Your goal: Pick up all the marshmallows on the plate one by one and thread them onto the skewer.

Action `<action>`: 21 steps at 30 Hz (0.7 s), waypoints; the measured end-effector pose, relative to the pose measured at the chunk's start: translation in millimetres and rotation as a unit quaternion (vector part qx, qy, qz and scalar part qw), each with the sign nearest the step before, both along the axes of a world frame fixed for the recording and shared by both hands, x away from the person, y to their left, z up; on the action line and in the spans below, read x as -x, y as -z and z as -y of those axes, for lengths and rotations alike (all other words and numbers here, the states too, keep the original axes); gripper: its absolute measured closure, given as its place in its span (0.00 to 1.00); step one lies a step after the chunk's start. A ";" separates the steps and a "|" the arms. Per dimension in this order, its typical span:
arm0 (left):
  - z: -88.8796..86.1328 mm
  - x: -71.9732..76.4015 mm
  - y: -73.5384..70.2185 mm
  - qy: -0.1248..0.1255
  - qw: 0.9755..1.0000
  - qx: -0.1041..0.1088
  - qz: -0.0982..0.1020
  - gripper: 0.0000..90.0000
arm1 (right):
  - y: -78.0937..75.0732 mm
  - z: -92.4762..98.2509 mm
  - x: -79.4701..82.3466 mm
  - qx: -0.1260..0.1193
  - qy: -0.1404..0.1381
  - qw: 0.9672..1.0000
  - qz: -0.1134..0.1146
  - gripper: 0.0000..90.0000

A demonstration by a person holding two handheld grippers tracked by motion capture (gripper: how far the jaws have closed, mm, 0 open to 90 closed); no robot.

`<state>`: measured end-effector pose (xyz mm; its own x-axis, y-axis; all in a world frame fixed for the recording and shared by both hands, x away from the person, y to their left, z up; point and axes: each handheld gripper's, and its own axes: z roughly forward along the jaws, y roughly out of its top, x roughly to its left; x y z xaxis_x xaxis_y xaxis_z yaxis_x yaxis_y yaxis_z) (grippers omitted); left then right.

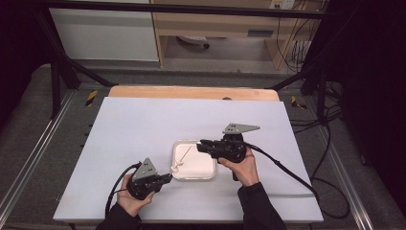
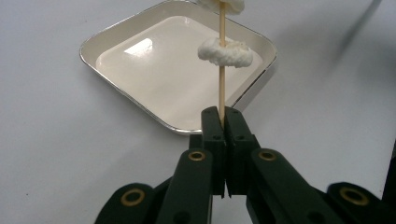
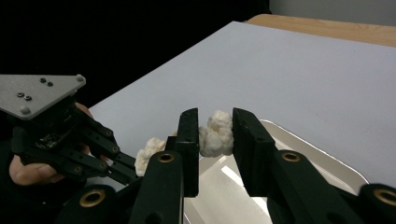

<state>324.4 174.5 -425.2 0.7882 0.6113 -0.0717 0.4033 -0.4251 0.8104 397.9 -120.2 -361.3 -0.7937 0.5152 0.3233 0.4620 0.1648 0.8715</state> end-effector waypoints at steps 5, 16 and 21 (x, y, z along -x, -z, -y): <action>0.3 0.6 -0.6 0.001 1.000 -0.001 0.002 0.98 | -4.2 2.6 -1.4 -0.015 -0.002 1.000 0.000 0.81; 3.1 2.3 -0.9 0.009 1.000 0.000 0.004 0.98 | -6.6 1.8 -4.2 -0.039 -0.010 0.999 -0.010 0.81; 3.5 2.9 -1.0 0.010 1.000 0.000 0.005 0.98 | -3.3 -1.7 -5.0 -0.041 -0.019 0.999 -0.016 0.81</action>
